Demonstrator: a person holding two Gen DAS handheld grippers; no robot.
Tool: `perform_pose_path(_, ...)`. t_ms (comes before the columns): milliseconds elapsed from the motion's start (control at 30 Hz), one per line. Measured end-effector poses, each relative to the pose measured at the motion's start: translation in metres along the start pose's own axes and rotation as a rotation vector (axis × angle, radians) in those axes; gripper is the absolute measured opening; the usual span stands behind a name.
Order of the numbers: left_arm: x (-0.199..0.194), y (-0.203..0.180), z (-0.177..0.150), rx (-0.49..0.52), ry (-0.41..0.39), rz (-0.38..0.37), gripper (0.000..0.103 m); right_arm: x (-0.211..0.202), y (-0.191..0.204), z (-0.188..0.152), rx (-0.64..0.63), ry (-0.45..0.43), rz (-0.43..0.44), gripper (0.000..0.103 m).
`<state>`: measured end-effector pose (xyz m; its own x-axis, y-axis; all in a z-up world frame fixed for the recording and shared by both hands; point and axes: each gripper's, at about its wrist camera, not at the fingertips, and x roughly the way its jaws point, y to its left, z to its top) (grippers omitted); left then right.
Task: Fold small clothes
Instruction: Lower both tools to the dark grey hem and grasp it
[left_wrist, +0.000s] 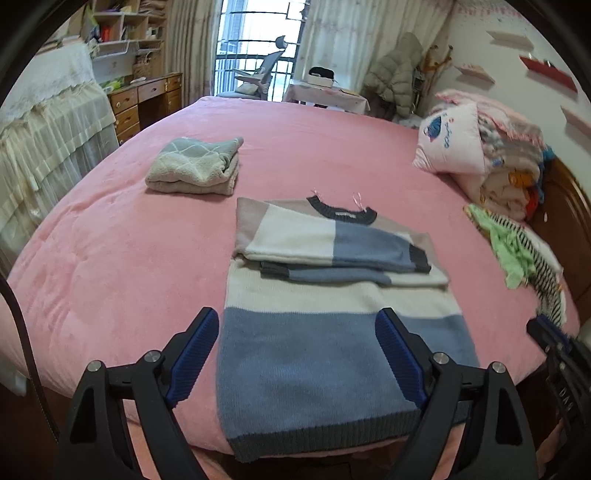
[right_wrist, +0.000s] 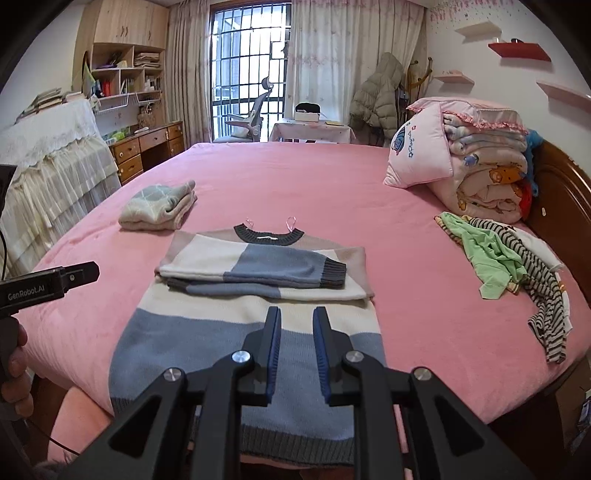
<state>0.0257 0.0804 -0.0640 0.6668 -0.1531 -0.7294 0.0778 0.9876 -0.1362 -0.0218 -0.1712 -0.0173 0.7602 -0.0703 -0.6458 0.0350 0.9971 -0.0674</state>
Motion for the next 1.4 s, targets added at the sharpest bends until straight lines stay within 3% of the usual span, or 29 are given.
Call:
perform_pose_path(333, 0.015, -0.006, -0.038, 0.094, 0.062, 0.035, 0.086, 0.003, 0.003, -0.028, -0.026, 0.037, -0.006, 0.017)
perform_pose_path(500, 0.038, 0.005, -0.059, 0.109, 0.155, 0.04, 0.086, 0.014, -0.003, -0.049, -0.014, 0.103, 0.0, 0.019)
perform_pose_path(533, 0.042, 0.008, -0.063, 0.107, 0.171, 0.038, 0.086, 0.016, -0.005, -0.053, -0.004, 0.117, 0.003, 0.023)
perform_pose_path(633, 0.057, 0.022, -0.078, 0.084, 0.231, 0.037, 0.086, 0.027, -0.022, -0.072, 0.049, 0.173, 0.011, 0.04)
perform_pose_path(767, 0.073, 0.044, -0.094, 0.031, 0.294, 0.04, 0.086, 0.04, -0.044, -0.096, 0.108, 0.245, 0.022, 0.041)
perform_pose_path(1000, 0.098, 0.083, -0.12, -0.096, 0.394, -0.061, 0.086, 0.059, -0.089, -0.129, 0.251, 0.34, 0.029, 0.041)
perform_pose_path(1167, 0.111, 0.1, -0.133, -0.163, 0.405, -0.104, 0.086, 0.066, -0.111, -0.138, 0.29, 0.348, 0.034, 0.041)
perform_pose_path(1400, 0.125, 0.103, -0.144, -0.172, 0.411, -0.129, 0.083, 0.088, -0.117, -0.147, 0.326, 0.399, 0.09, 0.041)
